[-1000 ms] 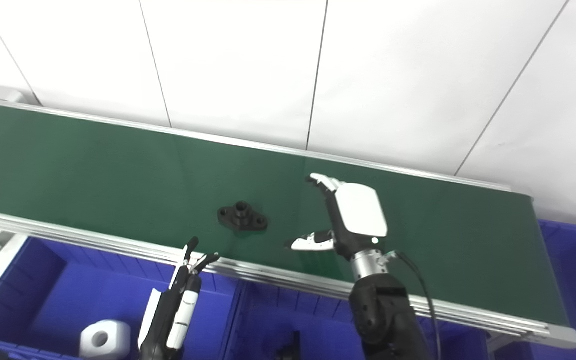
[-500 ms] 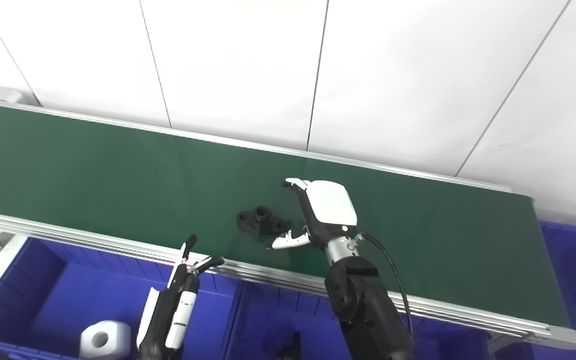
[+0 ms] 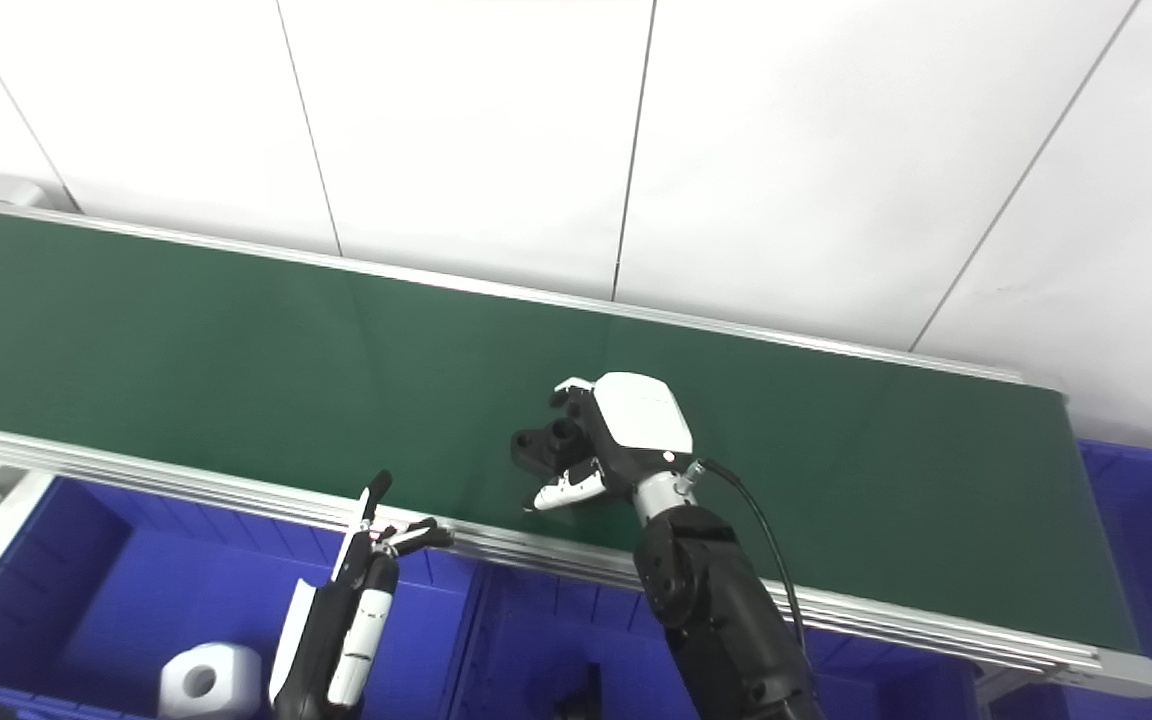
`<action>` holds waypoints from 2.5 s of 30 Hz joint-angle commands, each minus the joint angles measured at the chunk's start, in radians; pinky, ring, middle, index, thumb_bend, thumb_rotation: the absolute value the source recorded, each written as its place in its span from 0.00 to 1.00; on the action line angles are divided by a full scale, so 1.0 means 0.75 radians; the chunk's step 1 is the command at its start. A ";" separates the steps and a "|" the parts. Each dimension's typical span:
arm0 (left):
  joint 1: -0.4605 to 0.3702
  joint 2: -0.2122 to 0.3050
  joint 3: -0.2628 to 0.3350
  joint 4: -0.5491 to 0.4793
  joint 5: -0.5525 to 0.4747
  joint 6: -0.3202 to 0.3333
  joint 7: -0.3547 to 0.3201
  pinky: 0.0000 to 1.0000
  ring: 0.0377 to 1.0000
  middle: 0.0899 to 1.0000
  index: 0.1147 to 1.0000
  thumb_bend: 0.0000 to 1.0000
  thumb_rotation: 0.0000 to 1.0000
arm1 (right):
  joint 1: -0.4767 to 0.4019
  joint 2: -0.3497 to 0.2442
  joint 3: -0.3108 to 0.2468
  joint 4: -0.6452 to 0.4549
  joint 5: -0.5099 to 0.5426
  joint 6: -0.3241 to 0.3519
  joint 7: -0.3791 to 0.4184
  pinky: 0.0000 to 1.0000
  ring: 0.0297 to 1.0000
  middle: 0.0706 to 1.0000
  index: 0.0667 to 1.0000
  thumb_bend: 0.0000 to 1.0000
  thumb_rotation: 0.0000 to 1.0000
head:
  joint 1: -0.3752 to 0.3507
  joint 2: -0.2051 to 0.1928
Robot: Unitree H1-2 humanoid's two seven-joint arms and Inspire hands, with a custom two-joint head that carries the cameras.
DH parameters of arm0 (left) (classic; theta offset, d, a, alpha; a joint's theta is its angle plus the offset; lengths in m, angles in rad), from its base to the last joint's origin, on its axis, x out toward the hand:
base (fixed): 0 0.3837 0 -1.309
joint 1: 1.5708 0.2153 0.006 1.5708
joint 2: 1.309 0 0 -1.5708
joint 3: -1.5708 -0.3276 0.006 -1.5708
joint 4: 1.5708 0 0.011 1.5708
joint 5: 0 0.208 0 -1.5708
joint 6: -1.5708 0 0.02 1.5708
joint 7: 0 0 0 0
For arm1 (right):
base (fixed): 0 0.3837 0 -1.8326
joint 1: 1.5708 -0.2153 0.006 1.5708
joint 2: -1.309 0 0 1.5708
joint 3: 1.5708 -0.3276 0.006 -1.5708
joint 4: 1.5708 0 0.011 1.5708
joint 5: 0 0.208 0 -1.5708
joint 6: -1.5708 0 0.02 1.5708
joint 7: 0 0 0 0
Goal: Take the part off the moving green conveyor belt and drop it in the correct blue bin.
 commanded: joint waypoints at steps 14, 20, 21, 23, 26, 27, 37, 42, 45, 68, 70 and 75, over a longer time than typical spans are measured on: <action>0.042 -0.068 -0.064 -0.086 0.000 -0.029 0.006 1.00 0.82 0.63 1.00 0.44 1.00 | -0.003 -0.059 0.131 0.198 -0.003 0.060 -0.146 0.21 0.26 0.33 0.45 0.51 0.14 | -0.038 0.015; 0.036 -0.063 -0.057 -0.088 0.006 -0.008 0.005 1.00 0.80 0.60 1.00 0.45 1.00 | -0.008 -0.096 0.137 0.205 0.023 0.051 -0.133 0.18 0.22 0.28 0.45 0.51 0.13 | -0.042 0.016; 0.035 -0.062 -0.056 -0.088 0.004 -0.007 0.004 1.00 0.79 0.60 1.00 0.45 1.00 | -0.007 -0.099 0.136 0.205 0.028 0.049 -0.138 0.18 0.22 0.28 0.45 0.52 0.13 | -0.044 0.015; 0.035 -0.061 -0.055 -0.089 -0.004 0.001 0.002 1.00 0.80 0.58 1.00 0.44 1.00 | -0.004 -0.107 0.135 0.198 0.039 0.048 -0.136 0.20 0.25 0.31 0.45 0.51 0.14 | -0.045 0.015; 0.030 -0.059 -0.053 -0.086 -0.011 0.007 0.000 1.00 0.80 0.57 0.99 0.43 1.00 | -0.002 -0.116 0.135 0.197 0.063 0.010 -0.154 0.21 0.26 0.32 0.45 0.51 0.14 | -0.047 0.012; 0.027 -0.057 -0.052 -0.082 -0.015 0.002 -0.001 1.00 0.80 0.57 0.99 0.43 1.00 | -0.001 -0.120 0.140 0.198 0.066 -0.012 -0.176 0.22 0.26 0.32 0.45 0.51 0.14 | -0.049 0.011; 0.016 -0.047 -0.045 -0.064 -0.031 -0.012 -0.003 1.00 0.79 0.55 0.98 0.42 1.00 | -0.043 -0.199 0.344 0.232 -0.144 -0.250 -0.674 0.16 0.19 0.24 0.45 0.52 0.13 | -0.057 0.000; 0.016 -0.044 -0.042 -0.058 -0.033 -0.014 0.000 1.00 0.79 0.55 0.98 0.42 1.00 | -0.089 -0.222 0.422 0.298 -0.225 -0.362 -0.939 0.22 0.23 0.37 0.45 0.53 0.04 | -0.059 -0.005; 0.016 -0.044 -0.041 -0.057 -0.040 -0.013 -0.002 1.00 0.78 0.55 0.99 0.42 1.00 | -0.103 -0.244 0.457 0.297 -0.275 -0.397 -1.049 0.28 0.28 0.36 0.48 0.52 0.00 | -0.060 -0.005; -0.023 -0.012 -0.011 -0.042 -0.130 -0.034 -0.013 1.00 0.75 0.53 0.99 0.37 1.00 | -0.071 -0.285 0.468 0.239 -0.384 -0.374 -1.284 0.19 0.20 0.43 0.44 0.53 0.00 | -0.114 -0.002; -0.029 -0.006 -0.006 -0.040 -0.146 -0.026 -0.017 1.00 0.76 0.53 0.99 0.37 1.00 | -0.053 -0.312 0.461 0.184 -0.385 -0.377 -1.276 0.20 0.21 0.43 0.45 0.53 0.00 | -0.121 -0.003; -0.050 0.006 0.010 -0.031 -0.155 -0.010 -0.018 1.00 0.78 0.53 0.99 0.40 1.00 | -0.014 -0.368 0.428 0.072 -0.369 -0.393 -1.239 0.22 0.22 0.43 0.45 0.53 0.00 | -0.136 -0.014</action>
